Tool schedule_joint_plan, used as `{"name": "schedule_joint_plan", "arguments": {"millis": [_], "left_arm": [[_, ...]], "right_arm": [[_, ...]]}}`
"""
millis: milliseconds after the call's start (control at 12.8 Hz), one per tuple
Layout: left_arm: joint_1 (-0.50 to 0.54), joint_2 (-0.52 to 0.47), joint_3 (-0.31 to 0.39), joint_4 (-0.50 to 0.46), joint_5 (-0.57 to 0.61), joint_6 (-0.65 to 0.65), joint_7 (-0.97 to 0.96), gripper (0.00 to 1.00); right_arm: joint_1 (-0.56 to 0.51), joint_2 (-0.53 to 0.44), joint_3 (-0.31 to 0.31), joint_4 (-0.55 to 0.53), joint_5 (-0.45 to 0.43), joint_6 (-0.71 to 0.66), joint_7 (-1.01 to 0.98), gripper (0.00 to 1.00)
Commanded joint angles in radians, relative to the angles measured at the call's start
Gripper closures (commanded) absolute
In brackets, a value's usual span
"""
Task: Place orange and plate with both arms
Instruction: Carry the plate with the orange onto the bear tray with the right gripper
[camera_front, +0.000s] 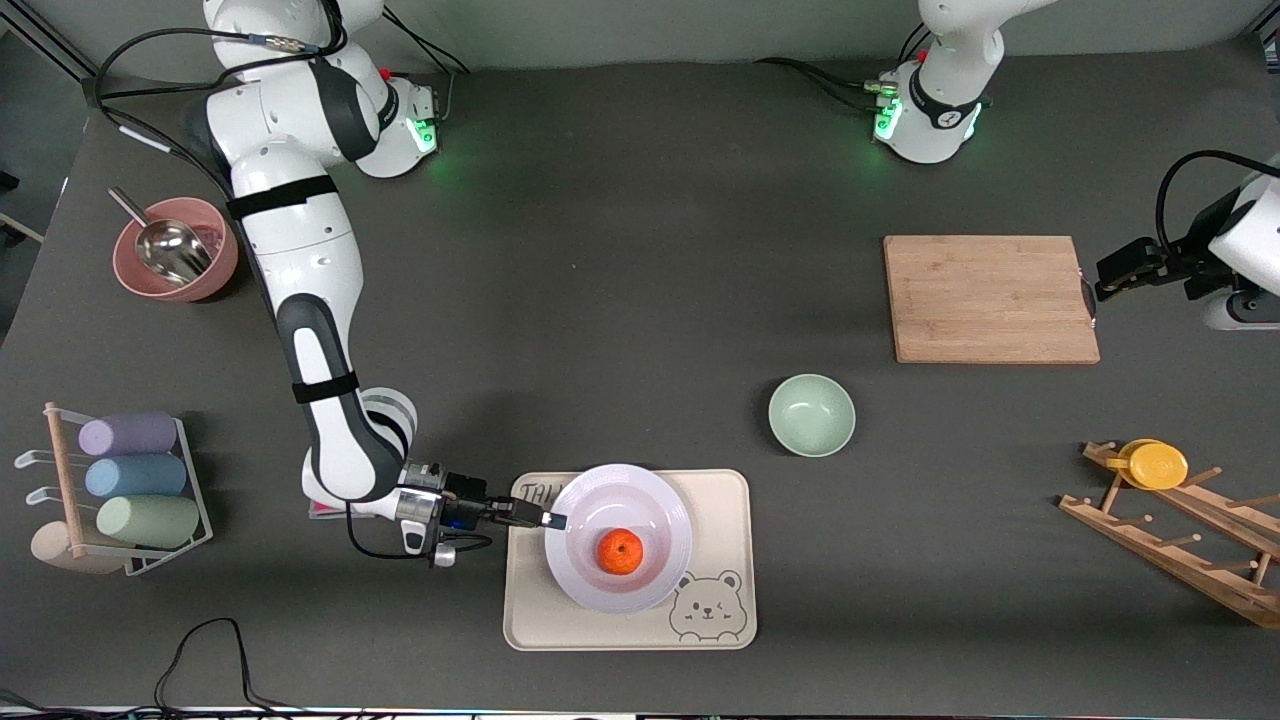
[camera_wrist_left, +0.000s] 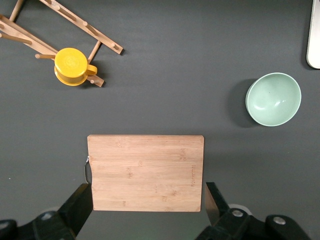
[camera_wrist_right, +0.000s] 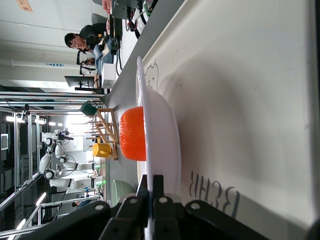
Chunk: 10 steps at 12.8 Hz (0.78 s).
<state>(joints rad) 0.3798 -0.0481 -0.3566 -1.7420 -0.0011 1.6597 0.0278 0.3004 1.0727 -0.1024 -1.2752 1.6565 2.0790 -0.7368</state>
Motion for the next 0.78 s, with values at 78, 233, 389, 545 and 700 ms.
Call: {"name": "schedule_joint_plan", "arguments": {"millis": [78, 233, 389, 545, 700], "left_arm": [[-0.007, -0.052, 0.013, -0.031, -0.013, 0.015, 0.012, 0.00], [-0.007, -0.049, 0.013, -0.031, -0.013, 0.015, 0.011, 0.00], [-0.006, -0.047, 0.013, -0.031, -0.013, 0.015, 0.007, 0.00], [-0.004, -0.047, 0.013, -0.031, -0.013, 0.015, 0.007, 0.00], [-0.004, -0.045, 0.013, -0.033, -0.013, 0.015, 0.007, 0.00]], "right_arm": [[0.002, 0.039, 0.003, 0.056, 0.008, 0.001, 0.030, 1.00], [0.002, 0.041, 0.003, 0.053, 0.005, 0.000, 0.030, 0.84], [0.002, 0.041, 0.003, 0.050, -0.004, 0.001, 0.034, 0.51], [-0.001, 0.035, 0.000, 0.048, -0.011, 0.000, 0.036, 0.31], [-0.007, 0.024, -0.007, 0.045, -0.061, 0.000, 0.054, 0.31]]}}
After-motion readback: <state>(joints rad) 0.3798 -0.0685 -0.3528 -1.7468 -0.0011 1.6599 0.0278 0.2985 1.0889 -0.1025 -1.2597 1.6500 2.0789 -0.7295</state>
